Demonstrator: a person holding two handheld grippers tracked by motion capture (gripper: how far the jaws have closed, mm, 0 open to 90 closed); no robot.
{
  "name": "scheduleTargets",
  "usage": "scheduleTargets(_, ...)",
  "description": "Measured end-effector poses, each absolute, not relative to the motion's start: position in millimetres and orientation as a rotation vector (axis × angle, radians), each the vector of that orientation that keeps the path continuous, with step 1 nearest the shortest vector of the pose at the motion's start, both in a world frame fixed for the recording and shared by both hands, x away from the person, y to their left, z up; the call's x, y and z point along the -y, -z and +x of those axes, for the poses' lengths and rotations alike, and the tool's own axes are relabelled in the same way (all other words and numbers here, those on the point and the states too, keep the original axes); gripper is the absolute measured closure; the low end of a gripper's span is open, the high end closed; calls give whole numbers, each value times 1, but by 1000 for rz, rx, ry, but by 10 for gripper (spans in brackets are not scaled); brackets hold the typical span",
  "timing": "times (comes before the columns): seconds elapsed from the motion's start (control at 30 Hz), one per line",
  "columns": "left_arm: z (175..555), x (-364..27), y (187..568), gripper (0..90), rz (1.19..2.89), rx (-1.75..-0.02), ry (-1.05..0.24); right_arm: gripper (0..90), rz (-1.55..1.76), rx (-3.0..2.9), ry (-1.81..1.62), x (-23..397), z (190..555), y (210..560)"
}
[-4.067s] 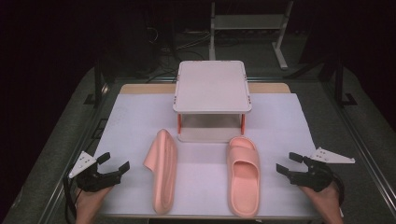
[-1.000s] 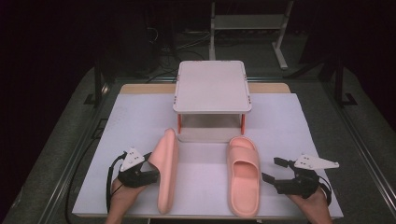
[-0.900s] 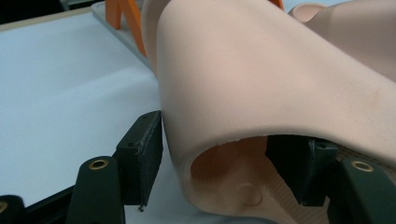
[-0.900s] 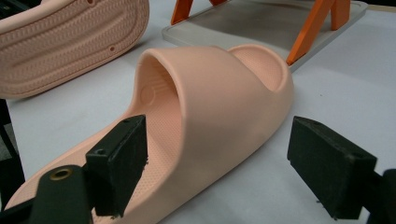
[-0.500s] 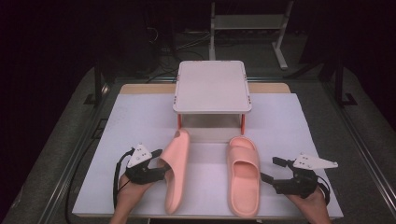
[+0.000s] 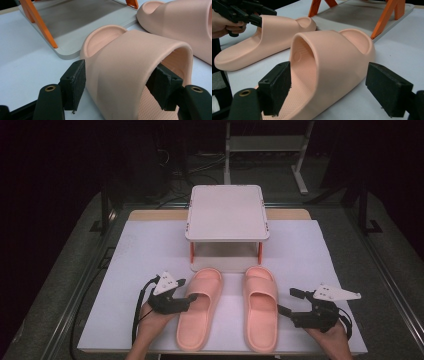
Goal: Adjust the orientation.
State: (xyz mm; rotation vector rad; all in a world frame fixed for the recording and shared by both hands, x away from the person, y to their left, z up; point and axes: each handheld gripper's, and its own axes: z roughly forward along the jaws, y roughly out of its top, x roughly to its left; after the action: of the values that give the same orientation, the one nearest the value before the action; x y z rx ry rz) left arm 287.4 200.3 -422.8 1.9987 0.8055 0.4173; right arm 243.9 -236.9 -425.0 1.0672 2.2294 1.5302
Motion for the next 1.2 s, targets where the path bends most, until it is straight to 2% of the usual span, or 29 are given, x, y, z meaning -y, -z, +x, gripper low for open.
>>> scheduleTargets(0.27, 287, -198, 423, 335, 2035, -793, -402, 229, 1089, -2227, -1478, 228, 249, 428)
scheduleTargets(0.43, 285, -196, 424, 396, 2096, -770, -431, 254, 1098, -2259, -1382, 220, 256, 433)
scheduleTargets(0.8, 287, -192, 428, 482, 2136, -768, -456, 395, 1074, -2290, -1274, 206, 268, 441)
scheduleTargets(1.07, 286, -191, 429, 555, 2128, -761, -511, 453, 1047, -2276, -1219, 193, 270, 441)
scheduleTargets(1.2, 286, -191, 429, 577, 2131, -763, -525, 520, 1044, -2268, -1202, 188, 271, 441)
